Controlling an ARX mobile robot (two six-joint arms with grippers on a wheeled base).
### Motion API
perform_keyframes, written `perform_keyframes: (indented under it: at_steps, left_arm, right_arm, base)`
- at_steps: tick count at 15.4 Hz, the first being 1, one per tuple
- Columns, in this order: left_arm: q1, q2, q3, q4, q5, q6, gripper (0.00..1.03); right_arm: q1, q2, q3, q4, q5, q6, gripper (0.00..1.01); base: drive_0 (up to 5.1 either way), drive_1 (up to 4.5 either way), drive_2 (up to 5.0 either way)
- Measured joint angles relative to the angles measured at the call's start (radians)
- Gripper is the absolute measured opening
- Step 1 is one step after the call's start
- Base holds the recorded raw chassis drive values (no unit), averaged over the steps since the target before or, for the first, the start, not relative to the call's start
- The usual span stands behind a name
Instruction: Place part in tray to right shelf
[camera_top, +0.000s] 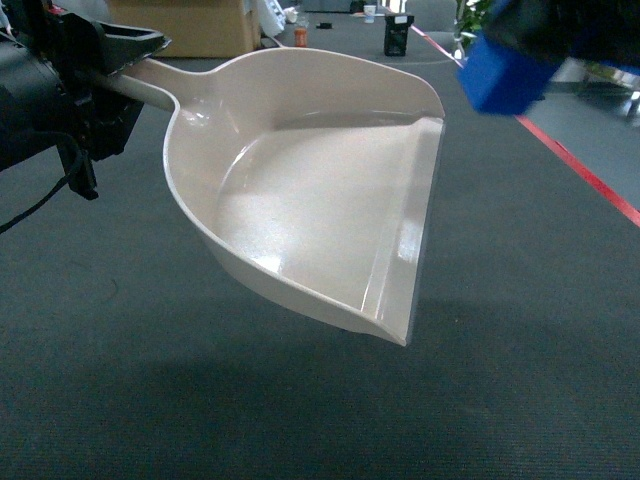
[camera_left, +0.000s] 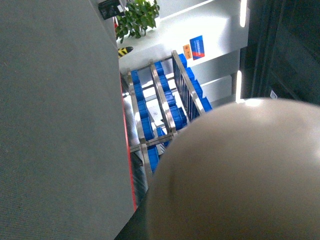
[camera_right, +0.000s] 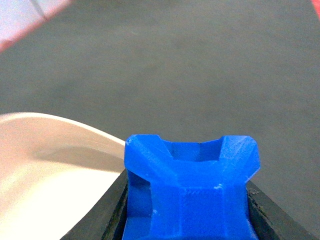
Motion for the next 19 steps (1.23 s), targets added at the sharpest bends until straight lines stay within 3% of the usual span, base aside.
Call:
perform_keyframes:
  at_steps: [2, 5, 6, 7, 8, 11, 16, 17, 18, 19]
  left_arm:
    - [0.0, 0.0, 0.0, 0.0, 0.0, 0.0, 0.16]
    - [0.0, 0.0, 0.0, 0.0, 0.0, 0.0, 0.16]
    - [0.0, 0.0, 0.0, -0.003, 0.0, 0.016, 0.16]
    - [0.0, 0.0, -0.002, -0.008, -0.002, 0.021, 0.16]
    - [0.003, 0.0, -0.002, -0.001, -0.002, 0.021, 0.16]
    - [0.002, 0.0, -0.002, -0.002, 0.0, 0.021, 0.16]
    - [0.002, 0.0, -0.002, 0.0, 0.0, 0.021, 0.15]
    - [0.002, 0.0, -0.002, 0.0, 0.0, 0.021, 0.15]
    - [0.002, 0.0, -0.002, 0.0, 0.0, 0.021, 0.15]
    - [0.002, 0.0, -0.002, 0.0, 0.001, 0.021, 0.15]
  right_arm:
    - [0.121, -0.026, 0.048, 0.002, -0.05, 0.063, 0.46]
    - [0.264, 0.144, 0.134, -0.064, -0.034, 0.131, 0.46]
    - [0.284, 0.203, 0.166, -0.092, -0.024, 0.138, 0.47]
    - [0.293, 0.222, 0.178, -0.078, 0.003, 0.143, 0.65]
    - [0.291, 0.214, 0.171, -0.04, 0.016, 0.142, 0.72]
    - [0.278, 0.043, 0.051, 0.074, 0.092, 0.092, 1.0]
    - [0.236, -0.312, -0.165, 0.155, 0.189, -0.091, 0.98]
    - [0.253, -0.38, -0.198, 0.12, 0.344, -0.118, 0.88]
    - [0.245, -0.443, -0.259, 0.15, 0.442, -0.134, 0.79]
    - [0.2, -0.509, -0.344, 0.183, 0.496, -0.141, 0.68]
  base:
    - [0.0, 0.0, 0.0]
    - [0.0, 0.0, 0.0]
    - [0.0, 0.0, 0.0]
    - [0.0, 0.0, 0.0]
    - [0.0, 0.0, 0.0]
    - [0.0, 0.0, 0.0]
    - [0.0, 0.0, 0.0]
    - [0.0, 0.0, 0.0]
    - [0.0, 0.0, 0.0]
    - [0.0, 0.0, 0.0]
